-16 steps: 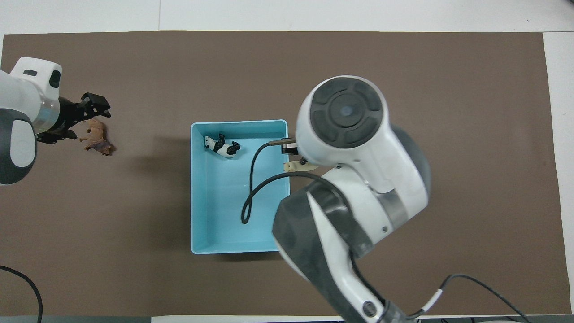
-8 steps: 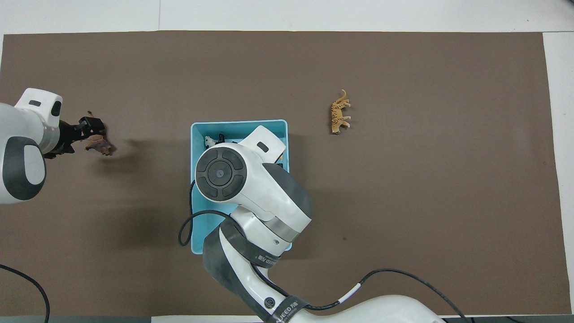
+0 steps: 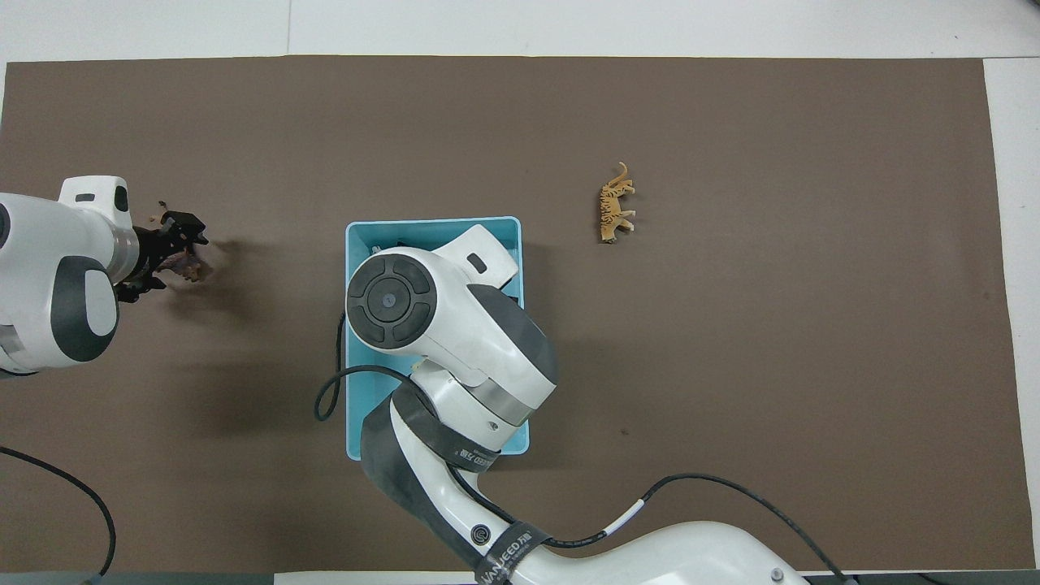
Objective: Put all toys into storage box
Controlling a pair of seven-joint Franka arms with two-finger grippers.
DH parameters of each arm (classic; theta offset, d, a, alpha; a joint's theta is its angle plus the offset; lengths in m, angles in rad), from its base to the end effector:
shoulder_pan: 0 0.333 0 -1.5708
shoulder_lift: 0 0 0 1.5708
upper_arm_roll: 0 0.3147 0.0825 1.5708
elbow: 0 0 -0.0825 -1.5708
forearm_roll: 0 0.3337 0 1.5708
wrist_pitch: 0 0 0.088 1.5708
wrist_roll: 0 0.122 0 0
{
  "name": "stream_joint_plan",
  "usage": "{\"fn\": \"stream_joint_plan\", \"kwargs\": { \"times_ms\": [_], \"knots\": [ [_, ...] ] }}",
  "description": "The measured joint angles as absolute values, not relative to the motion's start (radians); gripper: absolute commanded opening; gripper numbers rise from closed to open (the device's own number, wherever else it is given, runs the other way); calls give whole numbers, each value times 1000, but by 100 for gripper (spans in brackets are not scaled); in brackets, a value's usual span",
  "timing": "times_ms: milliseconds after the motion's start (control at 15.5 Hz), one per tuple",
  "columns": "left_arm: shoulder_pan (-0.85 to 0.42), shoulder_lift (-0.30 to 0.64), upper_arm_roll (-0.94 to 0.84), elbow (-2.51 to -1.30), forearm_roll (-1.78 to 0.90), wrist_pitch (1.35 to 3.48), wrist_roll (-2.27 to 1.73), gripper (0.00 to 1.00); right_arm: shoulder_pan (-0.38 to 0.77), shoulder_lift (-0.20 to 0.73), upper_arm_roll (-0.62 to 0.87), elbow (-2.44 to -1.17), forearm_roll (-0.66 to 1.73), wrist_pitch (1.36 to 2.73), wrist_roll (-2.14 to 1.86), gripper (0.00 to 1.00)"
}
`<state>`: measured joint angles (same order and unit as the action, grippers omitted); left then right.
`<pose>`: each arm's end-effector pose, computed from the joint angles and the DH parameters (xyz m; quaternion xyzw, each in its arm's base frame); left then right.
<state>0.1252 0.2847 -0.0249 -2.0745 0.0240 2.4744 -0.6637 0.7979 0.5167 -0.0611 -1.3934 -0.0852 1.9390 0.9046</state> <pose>0.5599 0.0570 0.3223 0.9294 0.3645 0.0566 0.0117 0.4890 0.4446 0.4142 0.9963 -0.0648 0.0503 0.0266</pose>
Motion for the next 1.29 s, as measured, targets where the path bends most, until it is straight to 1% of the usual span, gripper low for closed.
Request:
{"fn": "stream_joint_plan", "kwargs": {
  "times_ms": [64, 129, 193, 386, 451, 515, 644, 773, 837, 966, 1159, 1288],
  "knots": [
    [126, 287, -23, -2077, 24, 2481, -665, 97, 785, 512, -73, -1368, -85, 1910, 905, 100],
    [126, 288, -23, -2083, 24, 2492, -666, 91, 759, 501, -82, -1350, -86, 1891, 889, 100],
    [126, 289, -23, -2092, 24, 2505, -666, 77, 717, 486, -87, -1340, -86, 1879, 844, 100],
    [126, 289, -23, -2110, 24, 2523, -667, 16, 551, 457, -89, -1336, -86, 1871, 640, 100],
    [126, 287, -22, -2110, 24, 2524, -667, 5, 500, 457, -88, -1338, -86, 1873, 578, 100],
    [126, 284, -23, -2109, 24, 2524, -667, 1, 456, 459, -88, -1346, -85, 1885, 527, 100],
    [126, 282, -24, -2109, 24, 2523, -667, 1, 402, 464, -87, -1377, -84, 1926, 468, 100],
    [126, 282, -26, -2098, 24, 2500, -667, 1, 390, 470, -86, -1419, -84, 1980, 457, 100],
    [124, 282, -28, -2077, 24, 2463, -667, 1, 392, 473, -83, -1444, -84, 2012, 457, 100],
    [117, 270, -38, -1988, 24, 2332, -674, 1, 395, 481, -79, -1495, -84, 2083, 457, 100],
    [35, 245, -47, -1850, 24, 2145, -783, 1, 393, 505, -79, -1541, -31, 2186, 457, 100],
    [-68, 235, -51, -1816, 24, 2099, -904, 2, 397, 528, -78, -1550, 11, 2237, 457, 100]
  ]
}}
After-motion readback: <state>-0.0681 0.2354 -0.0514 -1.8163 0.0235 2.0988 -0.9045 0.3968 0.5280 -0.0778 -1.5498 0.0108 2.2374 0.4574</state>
